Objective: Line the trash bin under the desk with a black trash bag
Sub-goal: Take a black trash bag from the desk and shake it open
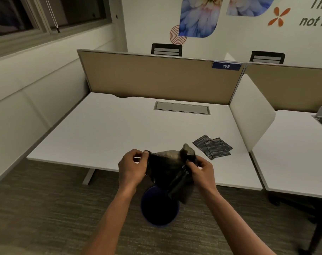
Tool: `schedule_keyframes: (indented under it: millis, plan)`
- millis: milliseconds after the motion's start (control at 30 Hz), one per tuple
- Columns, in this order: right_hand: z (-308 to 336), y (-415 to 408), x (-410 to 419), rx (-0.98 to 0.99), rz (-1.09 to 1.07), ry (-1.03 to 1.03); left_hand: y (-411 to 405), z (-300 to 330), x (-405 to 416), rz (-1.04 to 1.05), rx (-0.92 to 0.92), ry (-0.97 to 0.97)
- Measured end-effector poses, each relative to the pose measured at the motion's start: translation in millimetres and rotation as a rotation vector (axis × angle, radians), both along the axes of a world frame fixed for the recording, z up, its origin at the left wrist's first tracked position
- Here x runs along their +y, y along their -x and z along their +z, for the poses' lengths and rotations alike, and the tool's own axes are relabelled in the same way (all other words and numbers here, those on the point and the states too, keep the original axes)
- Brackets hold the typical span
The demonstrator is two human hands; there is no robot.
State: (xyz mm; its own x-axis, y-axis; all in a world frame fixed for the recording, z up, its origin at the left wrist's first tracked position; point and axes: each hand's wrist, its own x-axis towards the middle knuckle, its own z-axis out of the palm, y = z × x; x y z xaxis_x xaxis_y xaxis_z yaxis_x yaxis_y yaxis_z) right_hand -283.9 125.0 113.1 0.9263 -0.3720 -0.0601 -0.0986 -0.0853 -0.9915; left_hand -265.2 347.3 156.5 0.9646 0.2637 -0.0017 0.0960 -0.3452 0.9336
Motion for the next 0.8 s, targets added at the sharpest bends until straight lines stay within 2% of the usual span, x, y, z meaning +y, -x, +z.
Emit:
schedule_keyframes:
  millis: [100, 300, 433, 500, 567, 700, 800]
  plan:
    - [-3, 7, -12, 0.022, 0.016, -0.020, -1, -4, 22, 0.080, 0.049, 0.072]
    - [-7, 27, -33, 0.060, 0.112, 0.009, -5, -25, 49, 0.213, 0.175, 0.360]
    - [-11, 40, -46, 0.155, 0.234, 0.065, -2, -27, 53, 0.186, 0.199, 0.482]
    - [-11, 44, -52, 0.212, 0.345, 0.130, -1, -22, 50, 0.067, 0.197, 0.477]
    - [-7, 46, -53, 0.211, 0.446, 0.301, 2, -14, 45, -0.138, 0.183, 0.435]
    - [7, 37, -26, 0.053, 0.582, 0.493, 3, 8, 33, -0.607, 0.147, 0.195]
    - [11, 24, 4, 0.069, 0.711, 0.568, -11, 23, 28, -0.757, 0.126, -0.013]
